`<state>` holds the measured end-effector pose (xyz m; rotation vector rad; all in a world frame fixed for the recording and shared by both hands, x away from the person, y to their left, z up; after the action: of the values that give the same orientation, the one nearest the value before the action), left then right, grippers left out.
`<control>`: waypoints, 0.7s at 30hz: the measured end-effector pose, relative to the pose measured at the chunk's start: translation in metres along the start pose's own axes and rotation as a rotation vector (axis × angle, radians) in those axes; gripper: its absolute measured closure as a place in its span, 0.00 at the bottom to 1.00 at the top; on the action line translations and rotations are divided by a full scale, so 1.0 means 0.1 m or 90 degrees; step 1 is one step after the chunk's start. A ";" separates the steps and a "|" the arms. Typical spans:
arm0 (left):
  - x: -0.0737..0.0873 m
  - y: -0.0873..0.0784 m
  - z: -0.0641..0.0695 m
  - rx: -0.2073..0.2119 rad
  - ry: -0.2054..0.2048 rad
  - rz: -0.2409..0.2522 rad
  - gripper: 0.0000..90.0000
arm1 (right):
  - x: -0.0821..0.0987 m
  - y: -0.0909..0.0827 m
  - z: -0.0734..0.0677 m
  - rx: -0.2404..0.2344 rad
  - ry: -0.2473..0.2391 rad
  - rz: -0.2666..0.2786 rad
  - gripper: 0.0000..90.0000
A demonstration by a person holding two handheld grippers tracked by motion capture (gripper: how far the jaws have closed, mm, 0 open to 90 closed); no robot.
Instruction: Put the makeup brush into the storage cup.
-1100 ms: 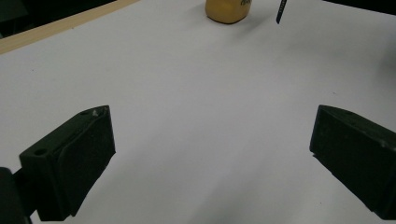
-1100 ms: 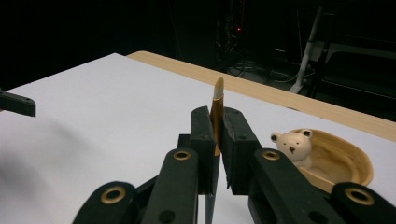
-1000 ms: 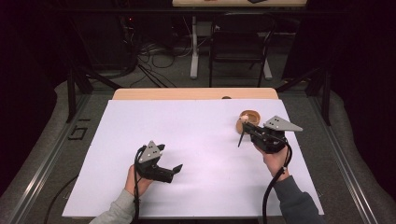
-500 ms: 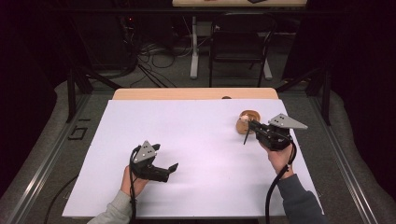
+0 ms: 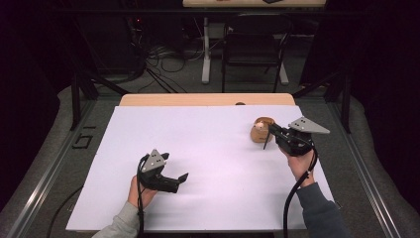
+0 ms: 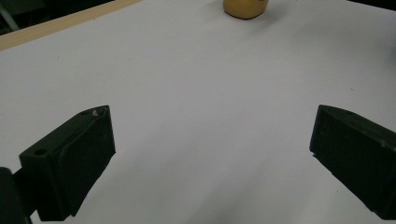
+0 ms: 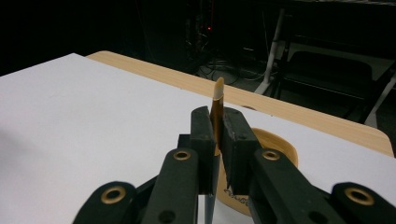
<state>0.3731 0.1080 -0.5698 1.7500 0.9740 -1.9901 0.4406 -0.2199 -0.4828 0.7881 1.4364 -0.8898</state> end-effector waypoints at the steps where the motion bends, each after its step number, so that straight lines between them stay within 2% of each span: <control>1: 0.00 0.00 0.00 0.002 -0.001 0.001 0.00 | -0.01 0.01 0.01 0.003 0.003 0.004 0.94; 21: 0.03 0.03 0.01 0.003 0.004 -0.005 0.00 | -0.11 0.08 0.19 0.038 -0.004 0.020 0.94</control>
<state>0.3735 0.1055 -0.5730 1.7578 0.9810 -1.9953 0.4579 -0.2325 -0.4721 0.8492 1.3933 -0.9142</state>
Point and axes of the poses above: each handheld gripper's, and its own axes: y roughly forward along the jaws, x roughly out of its underside, z roughly to its right, the point moved 9 cm from there along y, roughly forward along the jaws, and after that the axes turned 14 degrees about z, right-handed, at the moved point
